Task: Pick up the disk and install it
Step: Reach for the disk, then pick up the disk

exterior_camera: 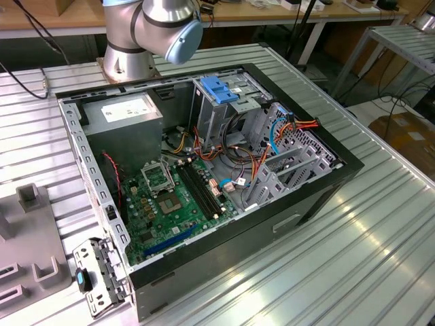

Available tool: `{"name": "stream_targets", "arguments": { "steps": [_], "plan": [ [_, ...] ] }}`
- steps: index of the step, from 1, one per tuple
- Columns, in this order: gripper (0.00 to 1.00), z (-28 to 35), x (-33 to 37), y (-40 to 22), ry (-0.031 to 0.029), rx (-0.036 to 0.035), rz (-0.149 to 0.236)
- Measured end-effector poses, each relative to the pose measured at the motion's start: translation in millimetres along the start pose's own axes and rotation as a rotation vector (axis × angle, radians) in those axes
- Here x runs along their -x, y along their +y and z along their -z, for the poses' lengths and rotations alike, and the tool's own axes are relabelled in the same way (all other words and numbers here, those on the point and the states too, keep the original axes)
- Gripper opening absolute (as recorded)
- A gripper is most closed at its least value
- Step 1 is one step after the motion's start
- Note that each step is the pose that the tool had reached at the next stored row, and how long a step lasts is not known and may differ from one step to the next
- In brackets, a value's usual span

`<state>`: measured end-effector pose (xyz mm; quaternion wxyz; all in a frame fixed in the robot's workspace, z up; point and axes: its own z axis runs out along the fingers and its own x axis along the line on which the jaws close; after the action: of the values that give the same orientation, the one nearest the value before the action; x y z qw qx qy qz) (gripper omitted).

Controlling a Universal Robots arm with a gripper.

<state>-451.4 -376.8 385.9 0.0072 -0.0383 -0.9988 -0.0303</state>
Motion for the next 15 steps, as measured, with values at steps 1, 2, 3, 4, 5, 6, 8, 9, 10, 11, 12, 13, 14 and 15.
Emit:
{"name": "stream_targets", "arguments": {
  "steps": [1,2,3,4,5,6,8,9,10,11,12,13,14,15],
  "plan": [
    [0.10,-0.1,-1.9,-0.1,0.0000,0.0000,0.000],
    [0.10,-0.1,-4.4,-0.3,0.0002,0.0001,0.000],
    [0.10,-0.1,-6.1,-0.4,0.0004,0.0001,0.000],
    [0.10,-0.1,-7.1,-0.5,0.0005,0.0001,0.000],
    [0.10,-0.2,-7.4,-0.6,0.0005,0.0002,0.000],
    [0.10,-0.2,-7.4,-0.6,0.0004,0.0002,0.000],
    [0.10,-0.2,-7.9,-0.6,0.0005,0.0002,0.000],
    [0.10,-0.2,-7.9,-0.6,0.0005,0.0002,0.000],
    [0.10,-0.2,-7.9,-0.6,0.0005,0.0002,0.000],
    [0.10,-0.2,-7.9,-0.6,0.0005,0.0002,0.000],
    [0.10,-0.2,-8.0,-0.6,0.0005,0.0002,0.000],
    [0.10,-0.2,-8.1,-0.6,0.0005,0.0001,0.000],
    [0.10,-0.2,-8.3,-0.6,0.0005,0.0002,0.000],
    [0.10,-0.2,-8.4,-0.6,0.0005,0.0002,0.000]
  ]
}}
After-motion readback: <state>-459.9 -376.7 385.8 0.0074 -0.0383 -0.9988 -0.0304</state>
